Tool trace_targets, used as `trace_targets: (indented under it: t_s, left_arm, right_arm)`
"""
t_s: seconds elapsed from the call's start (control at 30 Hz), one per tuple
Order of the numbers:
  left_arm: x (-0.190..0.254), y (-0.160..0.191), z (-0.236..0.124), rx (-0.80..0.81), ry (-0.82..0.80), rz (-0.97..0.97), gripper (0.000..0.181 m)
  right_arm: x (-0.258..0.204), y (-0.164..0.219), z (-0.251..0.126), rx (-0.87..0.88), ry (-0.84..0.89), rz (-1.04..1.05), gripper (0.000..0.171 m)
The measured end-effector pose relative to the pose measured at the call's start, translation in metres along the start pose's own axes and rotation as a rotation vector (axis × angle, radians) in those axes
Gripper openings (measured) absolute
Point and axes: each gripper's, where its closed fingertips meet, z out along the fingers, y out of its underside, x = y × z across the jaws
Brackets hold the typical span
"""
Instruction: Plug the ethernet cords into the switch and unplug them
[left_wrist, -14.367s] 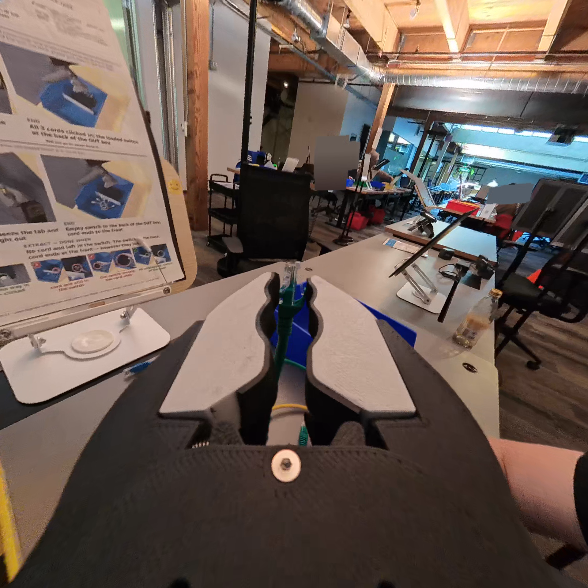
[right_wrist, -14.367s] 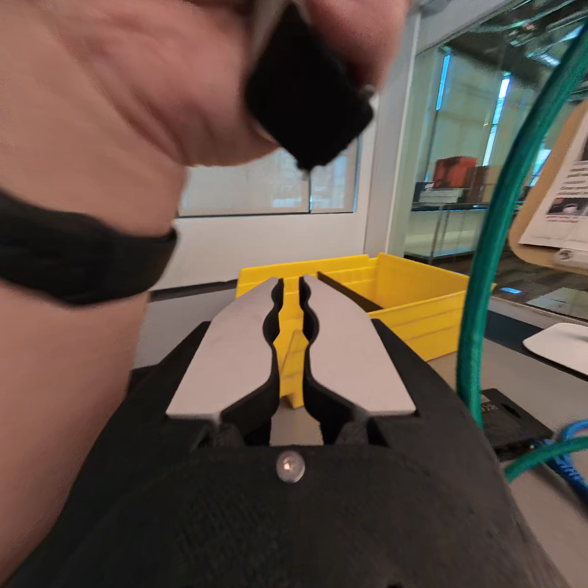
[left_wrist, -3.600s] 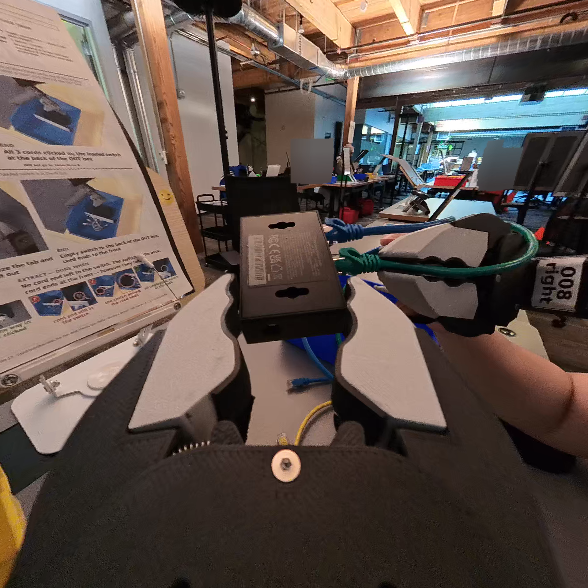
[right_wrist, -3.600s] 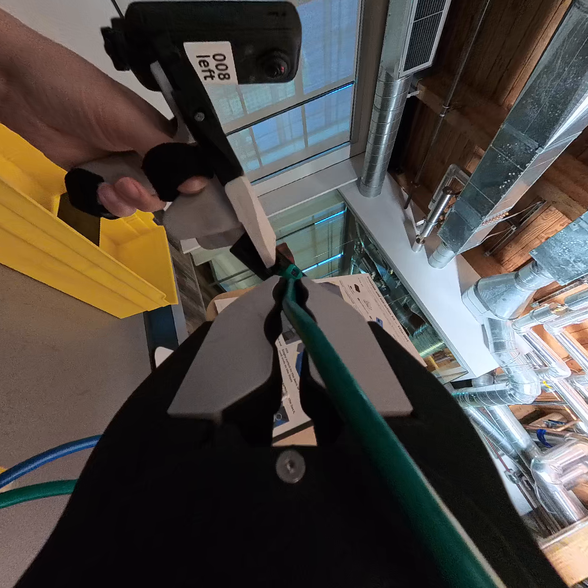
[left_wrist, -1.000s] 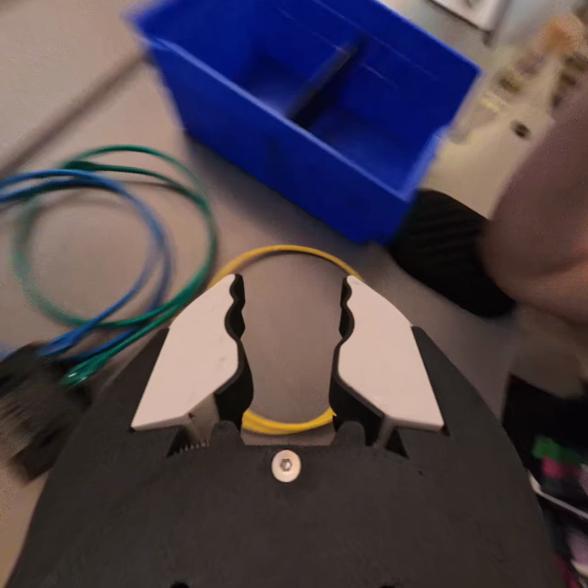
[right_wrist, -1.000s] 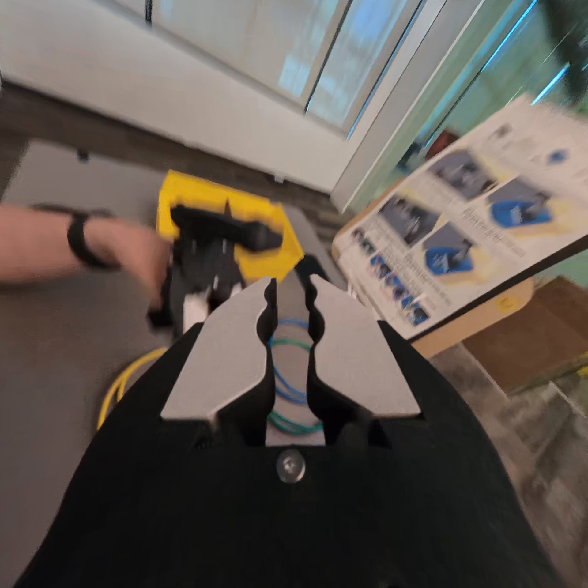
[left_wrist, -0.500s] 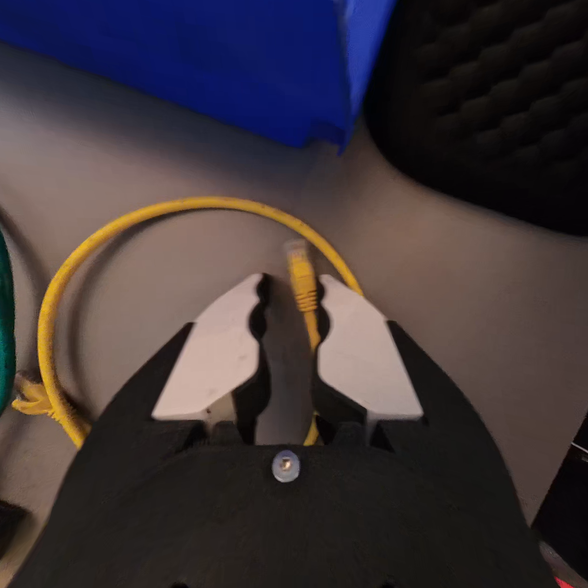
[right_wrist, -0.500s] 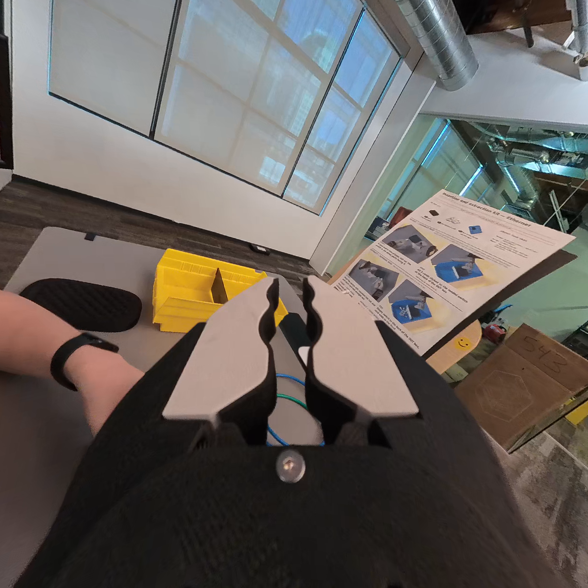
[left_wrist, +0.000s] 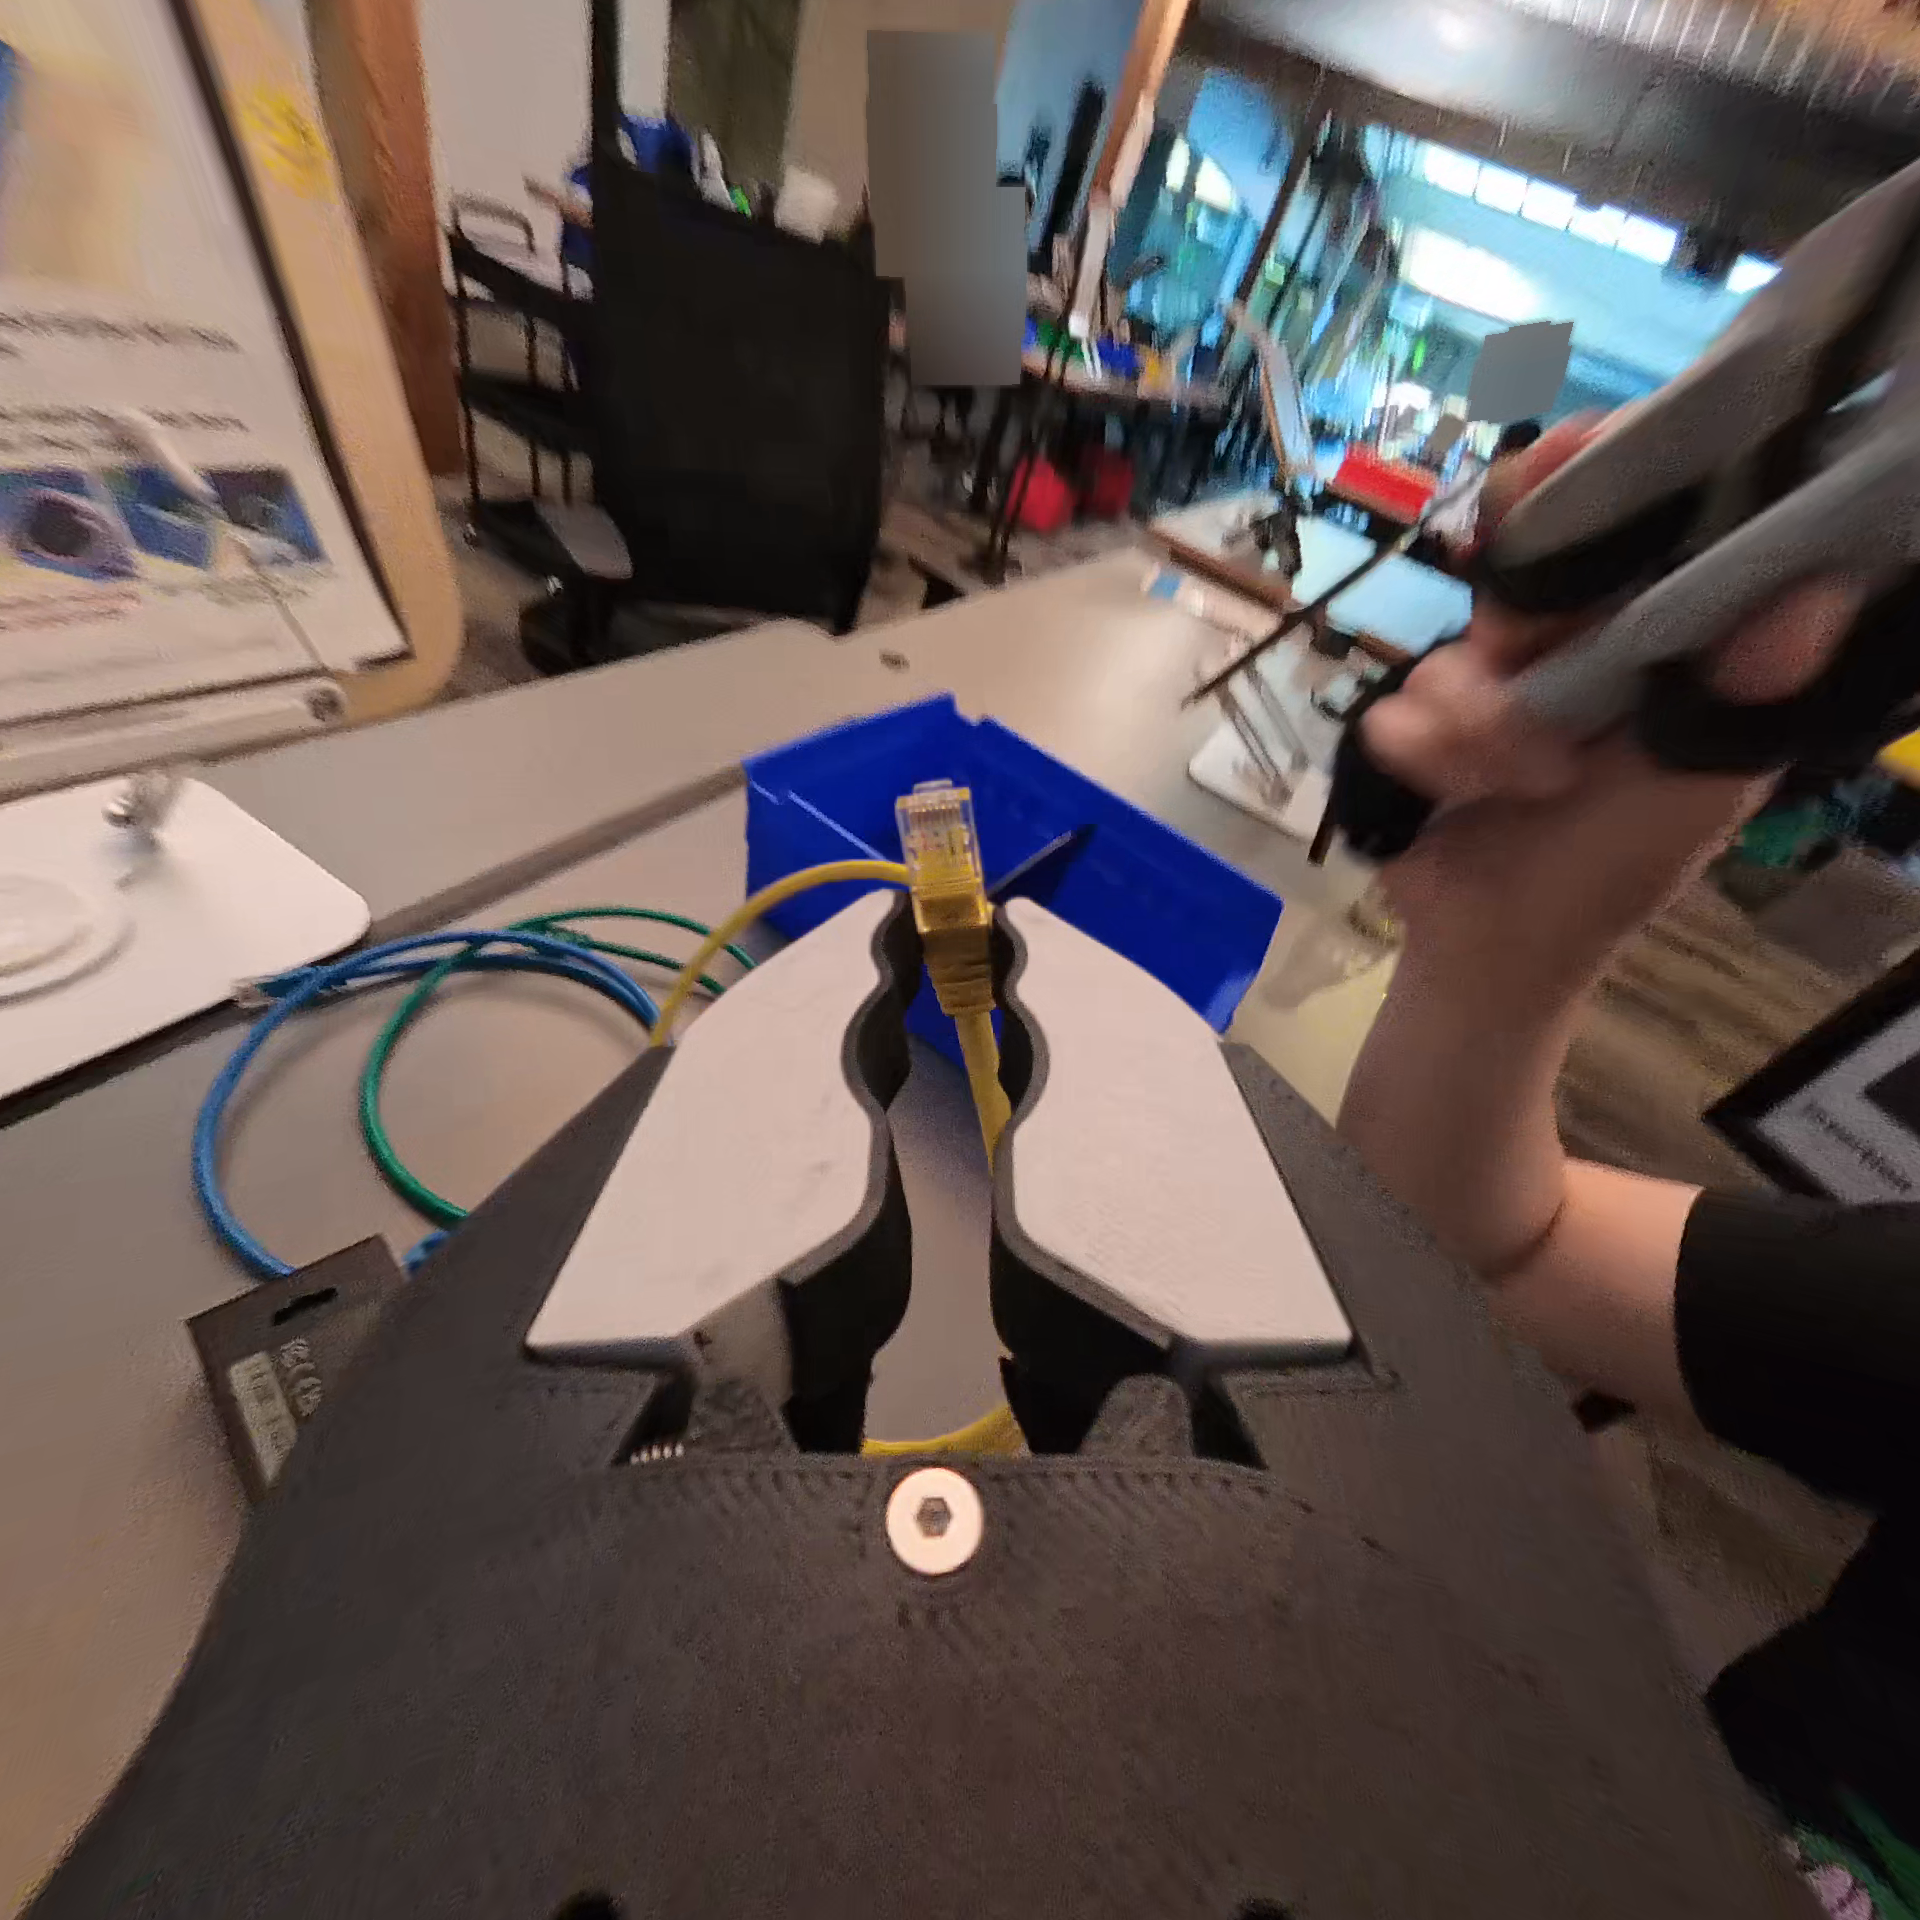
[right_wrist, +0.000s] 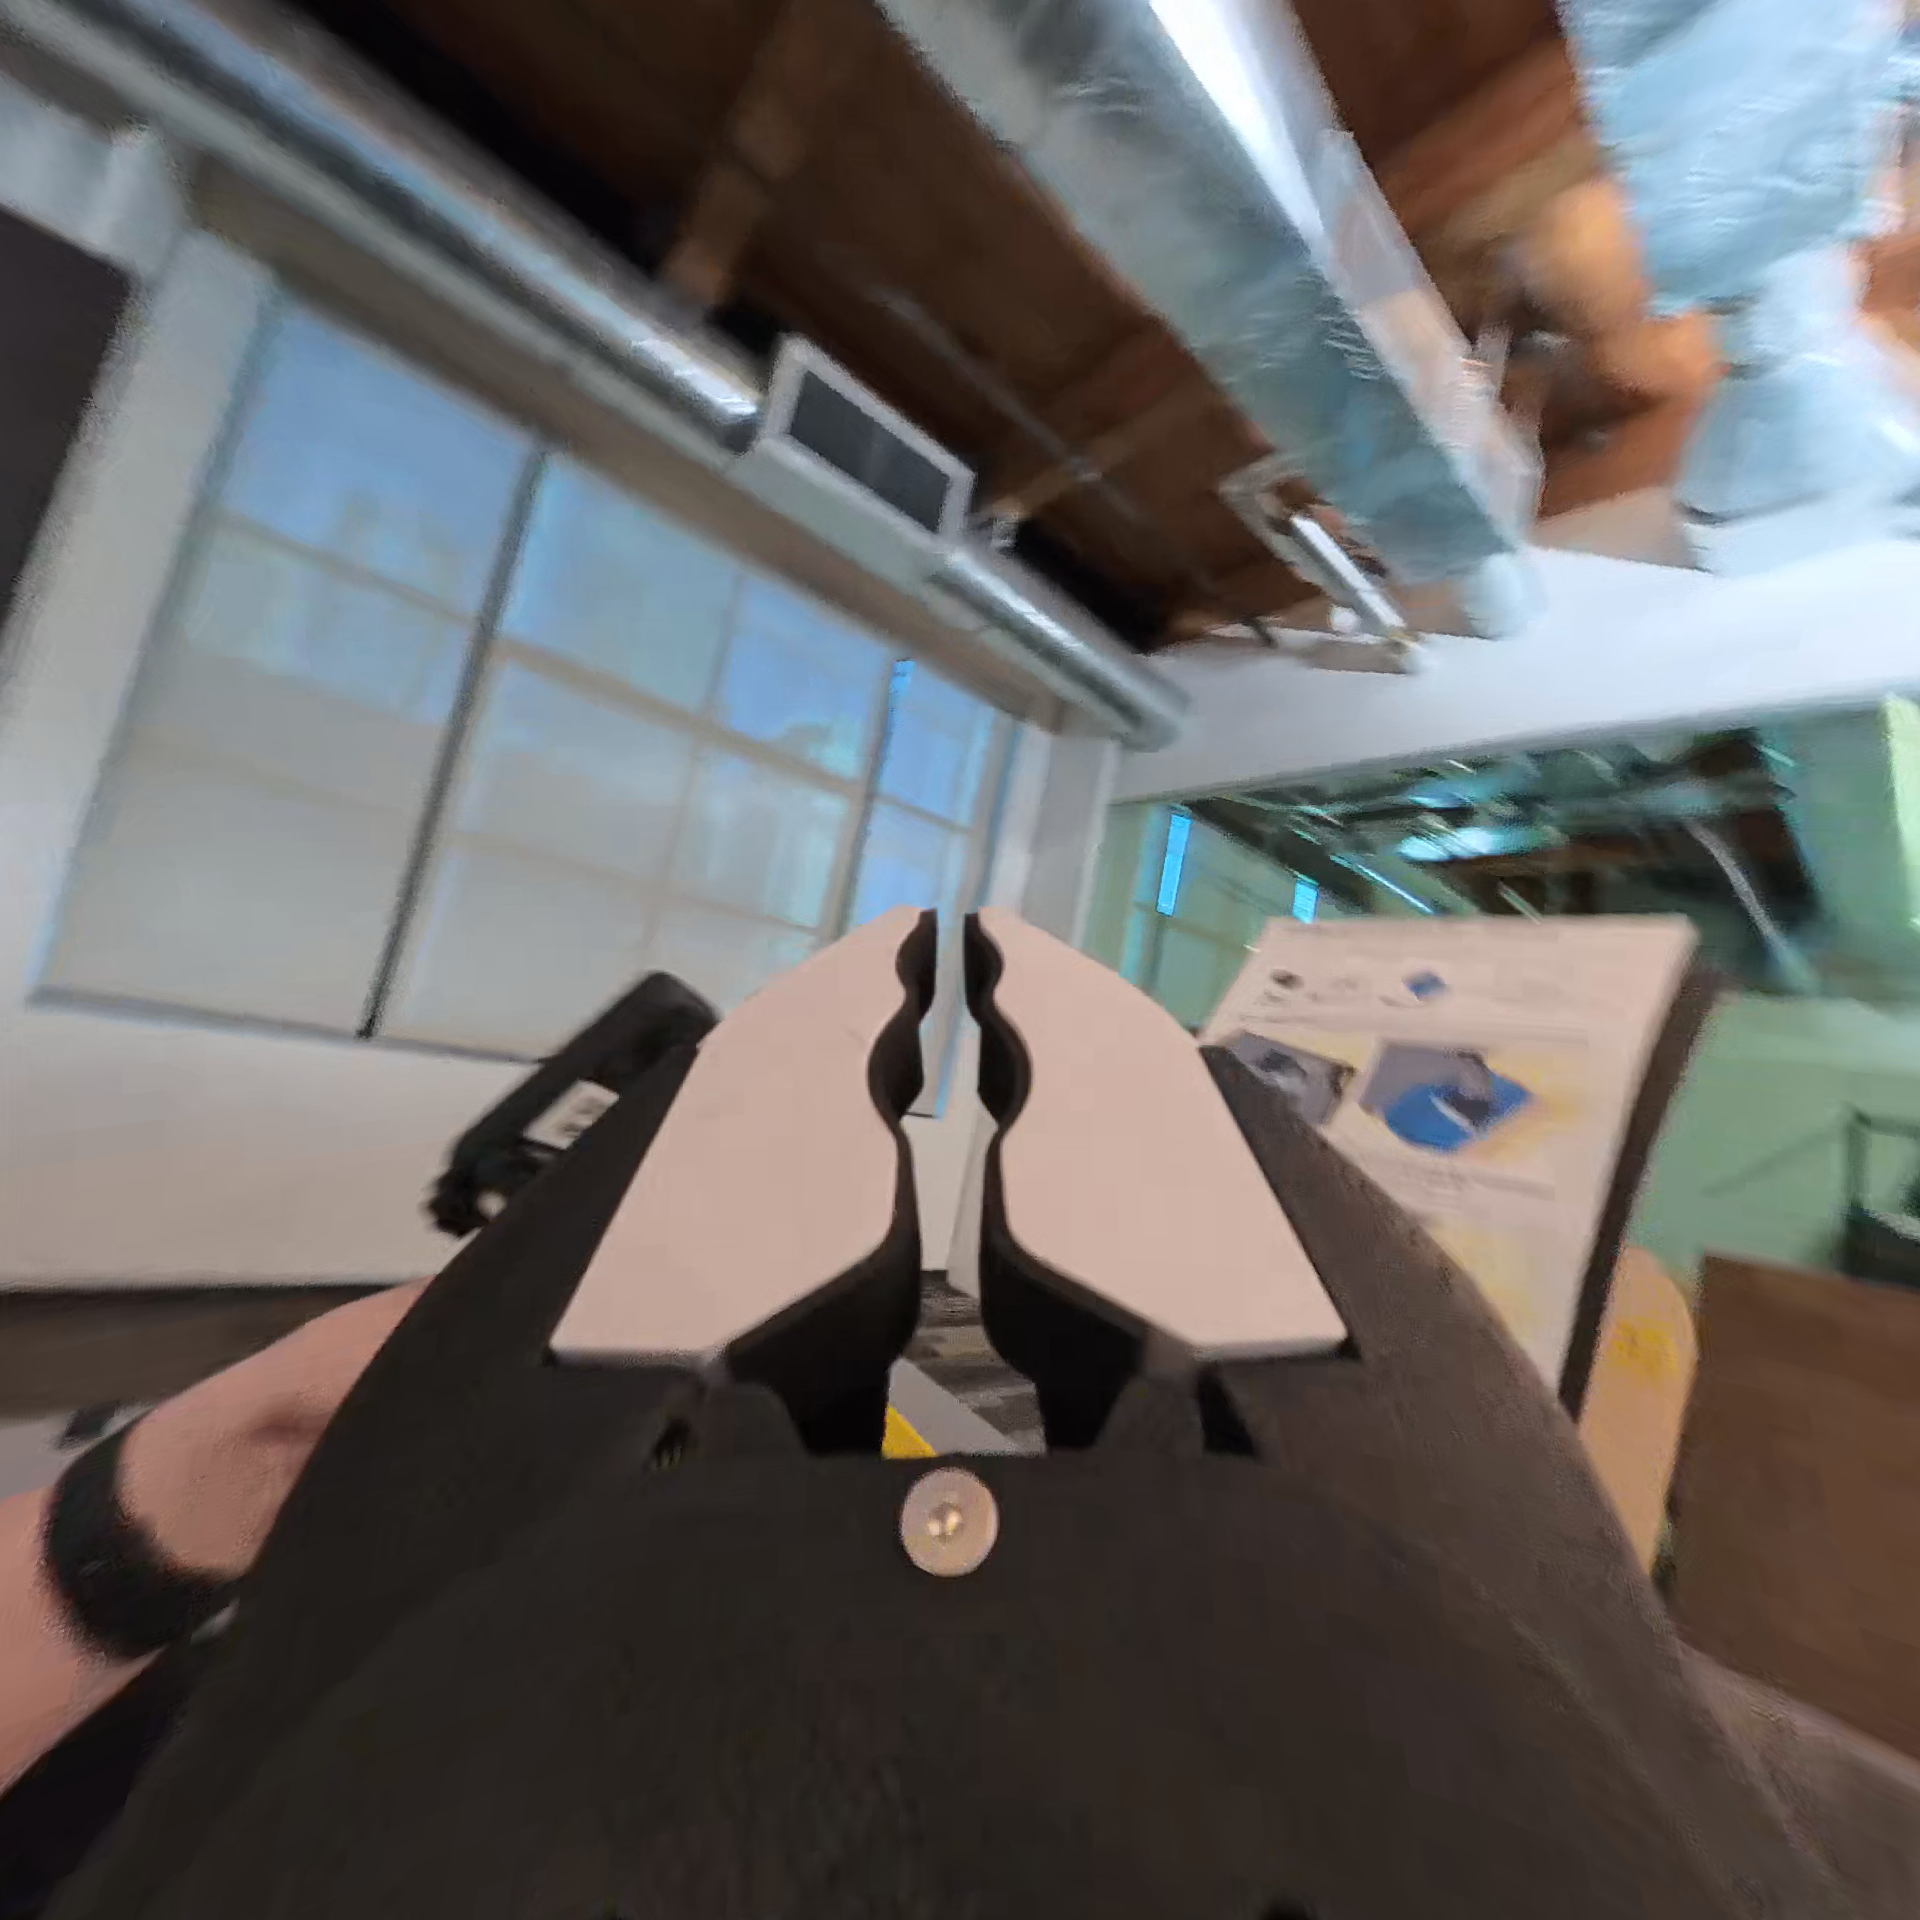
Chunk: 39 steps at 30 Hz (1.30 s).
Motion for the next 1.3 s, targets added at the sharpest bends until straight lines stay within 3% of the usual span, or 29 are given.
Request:
trace_targets:
  t_s: [0.07, 0.17, 0.4, 0.5, 0.57, 0.63, 0.87, 0.93, 1.07, 1.17, 1.3]
  left_arm:
    - [-0.006, -0.011, -0.015, 0.051, 0.003, -0.023, 0.012]
    - [-0.018, -0.016, -0.024, 0.074, -0.067, 0.001, 0.011]
    - [-0.033, -0.028, -0.035, 0.134, -0.152, 0.035, 0.011]
    - [-0.034, -0.029, -0.037, 0.14, -0.168, 0.048, 0.011]
    - [-0.03, -0.03, -0.035, 0.14, -0.157, 0.051, 0.011]
    - [-0.022, -0.028, -0.029, 0.135, -0.138, 0.059, 0.012]
    - [0.007, -0.031, -0.007, 0.22, -0.112, 0.086, 0.011]
    - [0.02, -0.032, -0.005, 0.246, -0.051, 0.07, 0.011]
    - [0.045, -0.031, -0.001, 0.248, 0.136, -0.017, 0.011]
    - [0.056, -0.035, -0.004, 0.275, 0.257, -0.068, 0.011]
    - [0.059, -0.038, -0.008, 0.29, 0.295, -0.069, 0.011]
  right_arm:
    - [0.01, 0.04, 0.007, -0.054, 0.098, 0.076, 0.008]
    - [-0.017, 0.102, 0.021, -0.242, -0.022, 0.269, 0.012]
    - [-0.099, 0.148, 0.025, -0.322, -0.126, 0.5, 0.007]
    - [-0.131, 0.19, 0.019, -0.473, -0.133, 0.683, 0.007]
    - [-0.148, 0.233, 0.01, -0.647, -0.13, 0.675, 0.009]
    - [-0.151, 0.254, 0.007, -0.654, -0.108, 0.698, 0.009]
    - [-0.064, 0.218, 0.01, -0.157, 0.108, 0.965, 0.027]
    - [-0.05, 0.184, 0.009, 0.046, 0.025, 0.944, 0.027]
    - [-0.06, 0.128, 0.009, 0.227, -0.226, 0.887, 0.031]
    - [-0.056, 0.112, 0.007, 0.245, -0.281, 0.883, 0.022]
    - [-0.057, 0.112, 0.012, 0.169, -0.31, 0.874, 0.014]
